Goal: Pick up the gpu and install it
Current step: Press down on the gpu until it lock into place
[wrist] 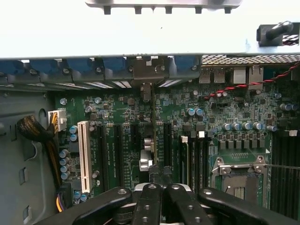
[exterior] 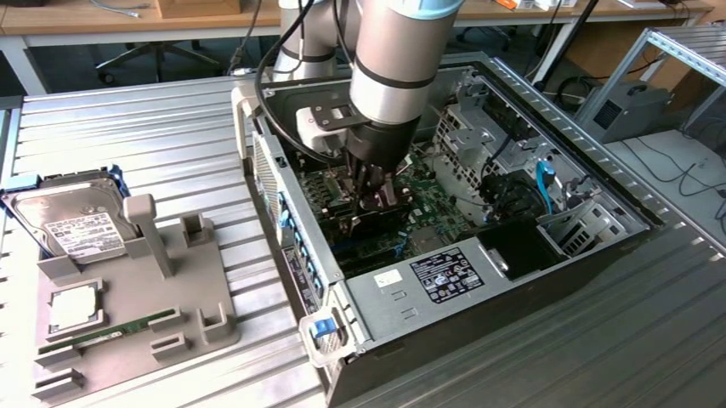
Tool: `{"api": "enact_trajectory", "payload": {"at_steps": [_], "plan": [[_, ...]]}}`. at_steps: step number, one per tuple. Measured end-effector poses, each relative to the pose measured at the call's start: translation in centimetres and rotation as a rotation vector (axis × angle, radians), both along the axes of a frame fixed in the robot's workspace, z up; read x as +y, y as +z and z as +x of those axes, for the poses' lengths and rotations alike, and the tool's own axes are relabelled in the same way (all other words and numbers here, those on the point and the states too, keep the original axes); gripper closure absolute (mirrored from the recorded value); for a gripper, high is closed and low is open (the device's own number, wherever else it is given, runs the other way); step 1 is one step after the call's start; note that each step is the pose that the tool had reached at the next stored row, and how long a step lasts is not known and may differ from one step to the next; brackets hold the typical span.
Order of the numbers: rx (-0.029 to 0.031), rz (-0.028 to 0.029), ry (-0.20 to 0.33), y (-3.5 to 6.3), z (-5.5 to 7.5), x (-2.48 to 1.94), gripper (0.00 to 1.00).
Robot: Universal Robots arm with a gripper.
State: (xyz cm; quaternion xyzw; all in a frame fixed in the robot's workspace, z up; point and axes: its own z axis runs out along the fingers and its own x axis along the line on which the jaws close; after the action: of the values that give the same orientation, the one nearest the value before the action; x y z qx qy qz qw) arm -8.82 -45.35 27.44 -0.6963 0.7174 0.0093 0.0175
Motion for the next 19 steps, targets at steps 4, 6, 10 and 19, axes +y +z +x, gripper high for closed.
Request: {"api": "enact_trajectory", "payload": {"at_steps": [4,6,10,19], "plan": [[0.0,0.0001,0.0,0.0,-0.01,0.0,0.89],[0.0,0.0,0.0,-0.02,-0.07,0.0,0.89],[-0.0001,-0.0001,0.0,-0.07,-0.08,-0.01,0.89],[0.0001,-0.0003,0.0,-0.17,-0.13,-0.01,0.89]]}}
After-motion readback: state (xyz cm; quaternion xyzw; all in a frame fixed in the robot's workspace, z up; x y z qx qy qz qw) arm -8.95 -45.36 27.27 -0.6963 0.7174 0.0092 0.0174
